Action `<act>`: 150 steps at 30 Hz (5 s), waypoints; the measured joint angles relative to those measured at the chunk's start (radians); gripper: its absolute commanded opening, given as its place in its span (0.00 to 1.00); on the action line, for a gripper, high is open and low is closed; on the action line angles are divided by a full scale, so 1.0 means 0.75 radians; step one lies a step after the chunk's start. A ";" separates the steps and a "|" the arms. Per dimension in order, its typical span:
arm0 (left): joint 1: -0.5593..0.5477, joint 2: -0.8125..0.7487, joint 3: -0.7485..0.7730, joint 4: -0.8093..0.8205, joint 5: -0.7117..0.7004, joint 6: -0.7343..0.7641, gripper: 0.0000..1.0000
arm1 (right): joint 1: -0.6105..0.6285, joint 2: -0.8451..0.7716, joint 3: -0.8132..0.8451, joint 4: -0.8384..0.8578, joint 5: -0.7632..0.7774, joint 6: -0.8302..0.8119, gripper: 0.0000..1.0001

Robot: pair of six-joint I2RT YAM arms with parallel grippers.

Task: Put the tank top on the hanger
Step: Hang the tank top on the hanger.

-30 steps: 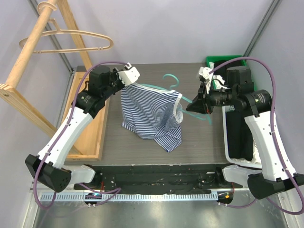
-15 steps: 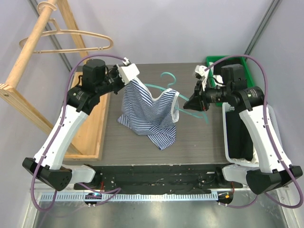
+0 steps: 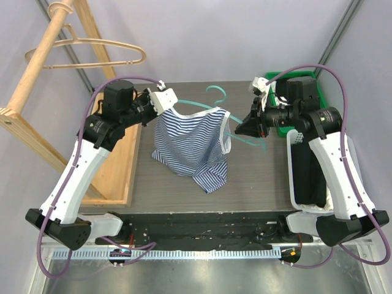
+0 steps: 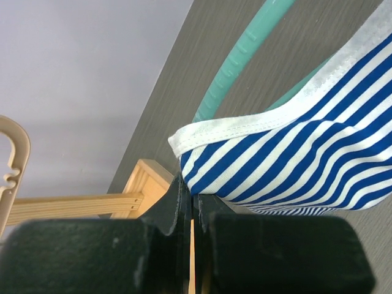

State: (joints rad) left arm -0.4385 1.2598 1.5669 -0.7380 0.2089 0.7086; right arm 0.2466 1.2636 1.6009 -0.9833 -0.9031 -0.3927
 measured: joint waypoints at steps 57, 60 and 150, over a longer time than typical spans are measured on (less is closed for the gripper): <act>0.001 -0.003 0.008 -0.174 0.085 0.080 0.00 | -0.083 0.211 -0.001 0.126 -0.609 0.175 0.01; 0.001 0.014 0.020 -0.173 0.089 0.084 0.00 | -0.085 0.212 -0.033 0.173 -0.634 0.222 0.01; 0.003 0.142 0.395 -0.298 0.361 0.090 0.50 | 0.144 0.422 0.063 0.732 -0.717 0.751 0.01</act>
State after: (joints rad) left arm -0.4362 1.3666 1.8633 -0.9615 0.4793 0.7757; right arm 0.3546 1.5803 1.6478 -0.4343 -1.4410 0.1703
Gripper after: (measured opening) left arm 0.316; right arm 0.148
